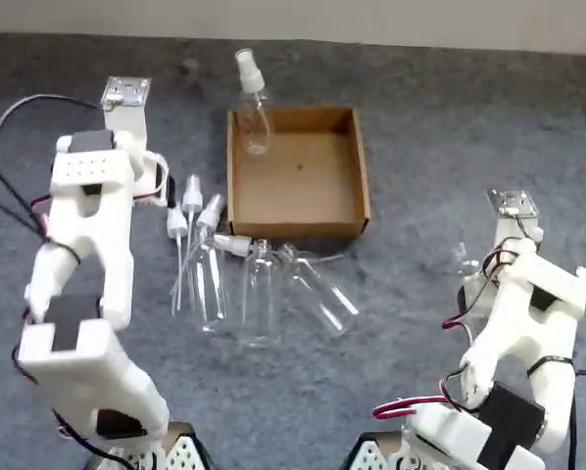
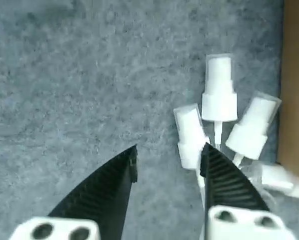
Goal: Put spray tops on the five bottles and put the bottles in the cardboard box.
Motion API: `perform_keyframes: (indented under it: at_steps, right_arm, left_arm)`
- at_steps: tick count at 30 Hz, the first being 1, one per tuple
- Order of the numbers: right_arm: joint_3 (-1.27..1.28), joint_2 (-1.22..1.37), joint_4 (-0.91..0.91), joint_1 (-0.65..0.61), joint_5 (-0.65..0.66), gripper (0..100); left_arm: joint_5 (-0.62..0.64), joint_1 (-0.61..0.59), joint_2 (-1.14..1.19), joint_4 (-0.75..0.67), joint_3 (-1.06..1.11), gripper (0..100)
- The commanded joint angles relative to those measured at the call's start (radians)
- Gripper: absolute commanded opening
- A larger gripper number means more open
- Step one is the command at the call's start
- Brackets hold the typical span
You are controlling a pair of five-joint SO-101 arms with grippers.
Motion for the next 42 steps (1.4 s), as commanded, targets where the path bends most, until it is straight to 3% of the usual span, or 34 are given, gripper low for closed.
perform_keyframes:
  at_steps: [1,17,20,28,33,38,42]
  right_arm:
    - [-0.027,-0.001,-0.019,0.013,-0.018,7.1]
    - [-0.028,-0.005,0.021,0.013,-0.014,7.4]
    - [-0.036,-0.005,0.076,0.015,-0.014,7.4]
    - [-0.038,-0.007,0.087,0.012,-0.020,21.4]
    - [-0.065,-0.007,0.101,-0.013,-0.029,23.1]
    - [-0.154,-0.007,0.176,-0.079,-0.086,23.4]
    - [-0.222,0.004,0.226,-0.148,-0.106,29.8]
  left_arm:
    - [0.011,0.047,0.073,-0.006,-0.122,18]
    - [0.002,0.027,0.274,0.000,-0.148,11]
    - [-0.063,0.015,0.271,0.063,-0.170,1]
    - [-0.198,0.004,0.120,0.264,-0.165,0]
    - [-0.210,0.010,-0.136,0.282,0.021,0]
    - [-0.209,0.010,-0.406,0.147,0.360,0]
    - [-0.203,0.021,-0.544,0.037,0.570,0]
